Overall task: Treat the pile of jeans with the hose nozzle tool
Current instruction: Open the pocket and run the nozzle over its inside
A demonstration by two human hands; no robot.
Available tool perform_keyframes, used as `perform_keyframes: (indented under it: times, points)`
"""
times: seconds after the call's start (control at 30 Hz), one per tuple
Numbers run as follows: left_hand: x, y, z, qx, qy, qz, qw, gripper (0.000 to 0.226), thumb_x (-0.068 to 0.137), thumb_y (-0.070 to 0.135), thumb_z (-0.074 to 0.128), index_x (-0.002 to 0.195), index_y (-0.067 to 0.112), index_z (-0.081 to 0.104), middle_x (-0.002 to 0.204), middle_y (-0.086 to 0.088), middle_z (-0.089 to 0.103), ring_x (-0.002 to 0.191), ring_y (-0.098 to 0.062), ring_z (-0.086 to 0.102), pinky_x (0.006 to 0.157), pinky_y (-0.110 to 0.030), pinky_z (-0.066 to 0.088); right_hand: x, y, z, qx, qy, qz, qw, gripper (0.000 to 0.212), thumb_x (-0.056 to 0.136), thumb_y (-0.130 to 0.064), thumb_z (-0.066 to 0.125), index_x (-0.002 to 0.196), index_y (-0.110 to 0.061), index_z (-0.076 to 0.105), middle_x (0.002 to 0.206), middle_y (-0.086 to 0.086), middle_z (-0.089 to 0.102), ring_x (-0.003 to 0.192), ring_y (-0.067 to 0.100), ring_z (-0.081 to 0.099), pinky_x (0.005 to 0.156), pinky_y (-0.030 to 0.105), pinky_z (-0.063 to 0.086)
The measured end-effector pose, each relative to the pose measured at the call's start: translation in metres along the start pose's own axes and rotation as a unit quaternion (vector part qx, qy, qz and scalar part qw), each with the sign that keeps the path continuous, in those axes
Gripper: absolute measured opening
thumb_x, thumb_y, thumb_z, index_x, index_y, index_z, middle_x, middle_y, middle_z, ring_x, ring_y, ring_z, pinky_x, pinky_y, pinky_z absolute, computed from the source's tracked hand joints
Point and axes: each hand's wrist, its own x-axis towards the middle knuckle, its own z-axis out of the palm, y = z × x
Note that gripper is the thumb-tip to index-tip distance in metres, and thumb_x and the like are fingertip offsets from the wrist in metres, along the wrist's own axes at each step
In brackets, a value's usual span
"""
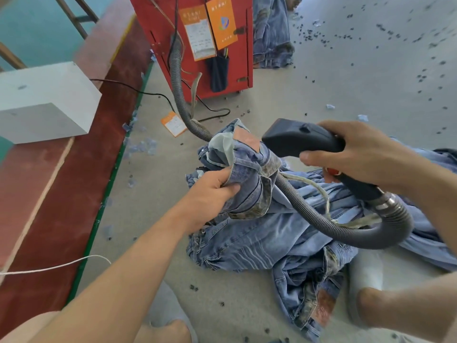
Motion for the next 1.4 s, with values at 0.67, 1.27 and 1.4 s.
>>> perform_keyframes:
  times: [0.67,1.27,1.4]
  points:
    - [0.001,0.004,0.006,-0.424,-0.007,-0.105,0.899,0.043,0.089,-0.010,0.046,0.118,0.003,0.075,0.128,-0.025,0.069,0.111,-0.037,0.071,0.097,-0.050,0.058,0.001,0.008,0.005,-0.069,-0.074,-0.017,0.995,0.024,0.083,-0.031,0.080,0.098,-0.042,0.067,0.071,-0.013,0.073,0.054,0.007,0.070,0.052,0.015,0.051]
    - [0.002,0.010,0.005,-0.394,-0.016,-0.120,0.911,0.046,0.095,-0.012,0.038,0.128,0.001,0.067,0.131,-0.024,0.067,0.114,-0.038,0.069,0.097,-0.050,0.058,0.004,0.009,0.007,-0.054,-0.072,-0.020,0.996,0.017,0.085,-0.042,0.080,0.097,-0.037,0.068,0.067,-0.004,0.072,0.055,0.010,0.070,0.050,0.018,0.052]
    - [0.002,0.012,0.006,-0.395,-0.026,-0.125,0.910,0.047,0.094,-0.010,0.037,0.119,0.006,0.074,0.124,-0.021,0.071,0.109,-0.034,0.072,0.090,-0.047,0.061,0.007,0.001,0.026,-0.054,-0.052,-0.051,0.996,0.014,0.088,-0.038,0.077,0.097,-0.032,0.067,0.070,0.000,0.072,0.056,0.013,0.071,0.053,0.025,0.056]
